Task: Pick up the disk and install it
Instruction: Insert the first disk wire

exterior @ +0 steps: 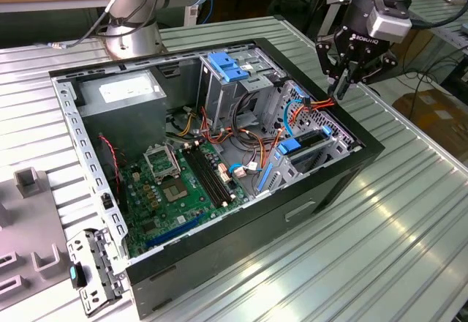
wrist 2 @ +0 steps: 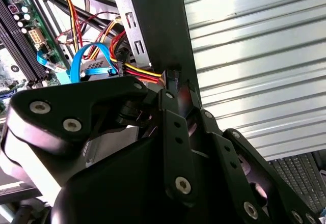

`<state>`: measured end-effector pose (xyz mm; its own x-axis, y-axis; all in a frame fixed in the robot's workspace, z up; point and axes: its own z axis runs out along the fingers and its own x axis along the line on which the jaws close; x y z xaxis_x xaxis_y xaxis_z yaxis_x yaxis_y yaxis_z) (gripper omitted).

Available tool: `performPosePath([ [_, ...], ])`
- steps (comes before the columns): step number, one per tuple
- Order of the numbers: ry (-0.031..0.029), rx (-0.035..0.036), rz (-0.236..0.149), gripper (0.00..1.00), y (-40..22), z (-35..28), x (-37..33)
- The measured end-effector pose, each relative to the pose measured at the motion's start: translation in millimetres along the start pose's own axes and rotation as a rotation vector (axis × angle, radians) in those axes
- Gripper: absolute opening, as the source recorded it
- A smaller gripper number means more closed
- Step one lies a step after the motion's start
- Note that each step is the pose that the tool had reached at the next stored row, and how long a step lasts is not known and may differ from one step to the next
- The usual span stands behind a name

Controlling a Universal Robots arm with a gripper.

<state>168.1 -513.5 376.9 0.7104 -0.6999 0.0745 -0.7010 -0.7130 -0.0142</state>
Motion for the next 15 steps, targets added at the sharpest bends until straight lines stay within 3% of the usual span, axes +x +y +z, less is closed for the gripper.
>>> performPosePath([
  [12, 0.0000, 0.0003, -0.004, 0.26, 0.1, 0.1, 0.1],
  [13, -0.0002, 0.0020, -0.026, 0.33, 0.1, 0.7, 0.3],
  [15, -0.0009, 0.0053, -0.070, 0.33, 0.4, 2.1, 0.6],
])
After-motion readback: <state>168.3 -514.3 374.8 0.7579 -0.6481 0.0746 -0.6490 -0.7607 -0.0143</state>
